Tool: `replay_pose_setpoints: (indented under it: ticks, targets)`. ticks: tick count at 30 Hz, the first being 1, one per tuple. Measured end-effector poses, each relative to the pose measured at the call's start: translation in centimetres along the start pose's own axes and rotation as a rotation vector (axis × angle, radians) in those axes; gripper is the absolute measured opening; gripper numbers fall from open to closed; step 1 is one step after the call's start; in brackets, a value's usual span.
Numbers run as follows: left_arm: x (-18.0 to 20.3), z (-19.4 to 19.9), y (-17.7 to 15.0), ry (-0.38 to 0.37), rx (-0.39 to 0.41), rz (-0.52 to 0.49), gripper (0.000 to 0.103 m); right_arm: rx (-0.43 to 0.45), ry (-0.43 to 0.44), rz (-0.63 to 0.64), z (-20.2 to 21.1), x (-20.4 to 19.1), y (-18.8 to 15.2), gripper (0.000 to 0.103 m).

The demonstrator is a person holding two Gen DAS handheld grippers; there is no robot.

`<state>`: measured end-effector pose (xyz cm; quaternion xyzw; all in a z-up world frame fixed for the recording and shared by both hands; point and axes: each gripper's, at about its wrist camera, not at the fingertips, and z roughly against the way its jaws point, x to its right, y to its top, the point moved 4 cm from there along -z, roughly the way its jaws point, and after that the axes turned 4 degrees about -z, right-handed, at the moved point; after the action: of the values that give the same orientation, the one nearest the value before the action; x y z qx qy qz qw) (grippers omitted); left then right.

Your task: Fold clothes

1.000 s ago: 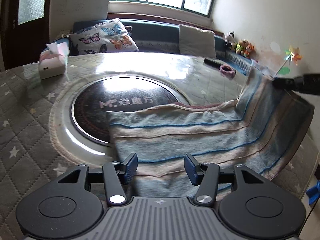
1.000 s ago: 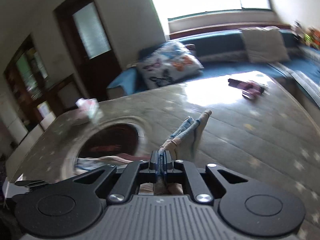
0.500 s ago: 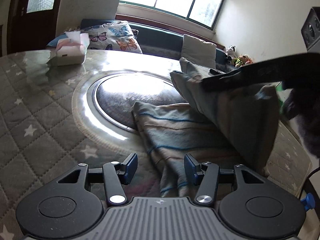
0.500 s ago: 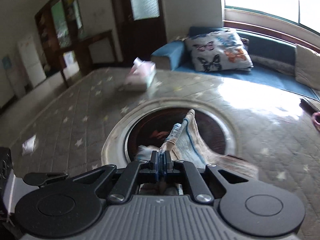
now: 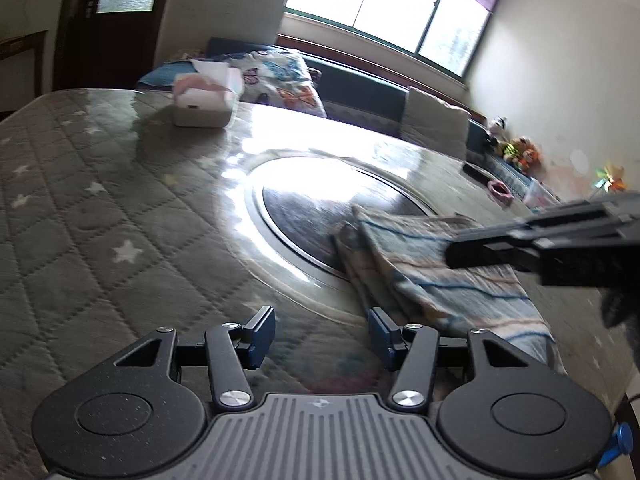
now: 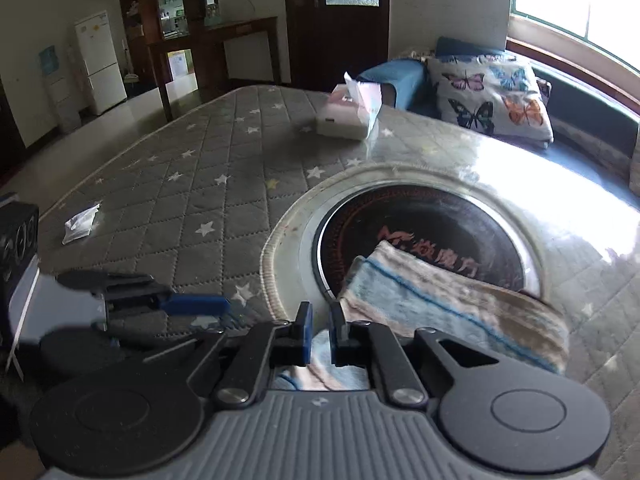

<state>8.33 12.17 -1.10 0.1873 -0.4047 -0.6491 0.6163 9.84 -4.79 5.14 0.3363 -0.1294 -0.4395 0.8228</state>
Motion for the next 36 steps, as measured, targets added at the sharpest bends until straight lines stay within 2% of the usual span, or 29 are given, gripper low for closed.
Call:
replay_pose_setpoints:
  ticks: [4, 8, 12, 19, 21, 22, 28, 30, 32, 36]
  targets:
    - [-0.6, 0.4, 0.7, 0.017, 0.017, 0.016, 0.055, -0.032, -0.026, 0.028, 0.6, 1.4, -0.8, 0.009]
    - [-0.3, 0.6, 1.3, 0.025, 0.024, 0.007, 0.055, -0.075, 0.014, 0.086, 1.3, 1.1, -3.1, 0.01]
    - [0.9, 0.6, 1.8, 0.008, 0.027, -0.009, 0.055, -0.038, 0.06, 0.172, 2.0, -0.8, -4.6, 0.013]
    - [3.7, 0.4, 2.4, -0.017, 0.027, -0.065, 0.055, -0.01, 0.09, 0.258, 0.9, -3.4, -6.4, 0.013]
    - [3.8, 0.3, 2.8, -0.011, 0.028, -0.065, 0.055, 0.009, 0.107, 0.256, 1.9, -3.2, -6.3, 0.024]
    - [3.8, 0.3, 2.9, -0.008, 0.028, -0.064, 0.055, 0.017, 0.116, 0.254, 2.4, -3.0, -6.2, 0.026]
    - [4.0, -0.3, 3.2, -0.007, 0.018, -0.062, 0.055, 0.015, 0.085, 0.259, 5.0, -1.0, -7.6, 0.027]
    - [4.3, -0.6, 3.2, -0.016, 0.01, -0.069, 0.055, 0.006, 0.068, 0.254, 5.5, -0.2, -8.2, 0.032]
    - [4.7, -1.0, 3.2, -0.026, 0.002, -0.072, 0.055, -0.006, 0.05, 0.247, 5.9, 0.6, -8.8, 0.032]
    - [5.6, -2.0, 3.1, -0.036, -0.02, -0.087, 0.055, -0.02, 0.052, 0.182, 6.1, 2.7, -9.4, 0.032]
